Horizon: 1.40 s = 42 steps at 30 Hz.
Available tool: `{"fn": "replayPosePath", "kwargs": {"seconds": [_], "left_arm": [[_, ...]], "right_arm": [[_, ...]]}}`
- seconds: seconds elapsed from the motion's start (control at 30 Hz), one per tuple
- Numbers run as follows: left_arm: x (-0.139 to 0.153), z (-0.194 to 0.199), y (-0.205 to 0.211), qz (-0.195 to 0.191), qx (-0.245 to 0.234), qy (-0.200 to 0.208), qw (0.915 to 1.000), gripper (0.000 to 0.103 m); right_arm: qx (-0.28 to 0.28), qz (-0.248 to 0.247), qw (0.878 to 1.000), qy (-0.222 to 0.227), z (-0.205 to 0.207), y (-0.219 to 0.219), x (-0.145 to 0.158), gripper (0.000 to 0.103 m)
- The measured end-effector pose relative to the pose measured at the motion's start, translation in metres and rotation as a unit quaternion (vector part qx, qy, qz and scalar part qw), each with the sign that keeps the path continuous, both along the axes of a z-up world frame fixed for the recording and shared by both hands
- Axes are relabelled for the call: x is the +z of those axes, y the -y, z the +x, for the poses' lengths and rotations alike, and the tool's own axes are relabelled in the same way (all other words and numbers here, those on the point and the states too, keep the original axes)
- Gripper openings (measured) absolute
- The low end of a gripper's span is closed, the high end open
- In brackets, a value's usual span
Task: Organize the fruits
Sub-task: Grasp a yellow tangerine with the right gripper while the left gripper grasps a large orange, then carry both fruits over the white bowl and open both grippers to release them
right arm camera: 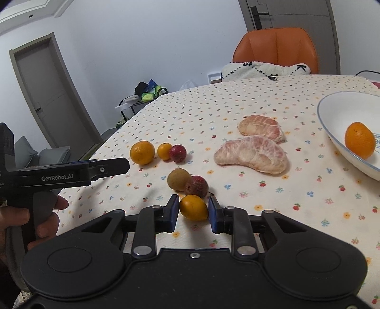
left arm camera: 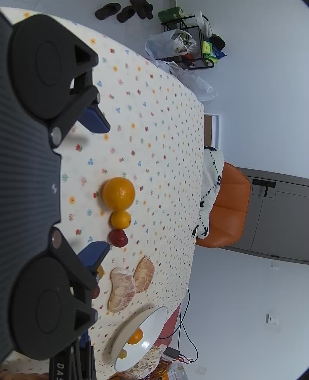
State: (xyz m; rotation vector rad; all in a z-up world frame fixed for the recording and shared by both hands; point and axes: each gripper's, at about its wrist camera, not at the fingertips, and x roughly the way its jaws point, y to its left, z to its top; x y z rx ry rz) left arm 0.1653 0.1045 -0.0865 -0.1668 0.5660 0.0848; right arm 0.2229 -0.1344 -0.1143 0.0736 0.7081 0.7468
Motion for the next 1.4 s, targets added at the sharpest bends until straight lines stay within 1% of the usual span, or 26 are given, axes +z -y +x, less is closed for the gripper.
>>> {"fn": "replayPosePath", "kwargs": {"seconds": [0.13, 0.23, 0.33, 0.43, 0.6, 0.63, 0.67, 0.7, 0.73, 0.77, 0.87, 0.93, 1.03, 1.4], "left_arm": [[-0.002, 0.01, -0.001, -0.006, 0.013, -0.002, 0.9999, 0.082], [-0.004, 0.016, 0.001, -0.003, 0.013, -0.003, 0.9999, 0.074], [-0.006, 0.022, 0.003, 0.0, 0.01, -0.008, 0.9999, 0.069], [-0.006, 0.024, 0.006, -0.004, 0.01, -0.01, 0.9999, 0.067], [-0.009, 0.03, 0.014, 0.007, 0.004, -0.013, 0.9999, 0.067], [-0.011, 0.032, 0.014, 0.008, 0.005, -0.016, 0.9998, 0.065], [-0.013, 0.034, 0.014, 0.009, 0.007, -0.02, 0.9997, 0.061], [-0.015, 0.036, 0.013, 0.009, 0.011, -0.023, 0.9996, 0.053], [-0.014, 0.036, 0.013, 0.012, 0.017, -0.02, 0.9996, 0.04], [-0.013, 0.036, 0.013, 0.01, 0.021, -0.02, 0.9995, 0.036], [-0.01, 0.034, 0.011, -0.006, 0.022, -0.017, 0.9996, 0.036], [-0.006, 0.032, 0.015, 0.001, 0.018, -0.009, 0.9998, 0.036], [0.001, 0.03, 0.021, -0.004, 0.011, -0.004, 0.9999, 0.036], [0.02, 0.034, 0.061, 0.0, -0.035, 0.019, 0.9992, 0.036]], "right_arm": [[-0.007, 0.004, 1.0, 0.001, 0.001, 0.007, 0.001, 0.025], [-0.016, 0.004, 1.0, 0.007, 0.002, 0.012, 0.003, 0.025], [-0.028, 0.008, 1.0, 0.009, 0.003, 0.021, 0.003, 0.025], [-0.04, 0.01, 0.999, 0.008, 0.005, 0.03, 0.002, 0.025], [-0.057, 0.013, 0.998, 0.006, 0.006, 0.043, 0.0, 0.025], [-0.059, 0.013, 0.998, 0.005, 0.006, 0.045, -0.001, 0.025], [-0.061, 0.014, 0.998, 0.005, 0.007, 0.047, -0.001, 0.025], [-0.062, 0.015, 0.998, 0.004, 0.007, 0.048, -0.002, 0.025], [-0.063, 0.016, 0.998, 0.004, 0.007, 0.049, -0.003, 0.025], [-0.064, 0.017, 0.998, 0.004, 0.007, 0.051, -0.003, 0.025], [-0.069, 0.019, 0.997, 0.005, 0.006, 0.054, -0.003, 0.025], [-0.074, 0.022, 0.997, 0.007, 0.007, 0.059, -0.001, 0.025], [-0.081, 0.025, 0.996, 0.011, 0.007, 0.065, 0.001, 0.025], [-0.11, 0.04, 0.993, 0.028, 0.009, 0.096, 0.013, 0.025]]}}
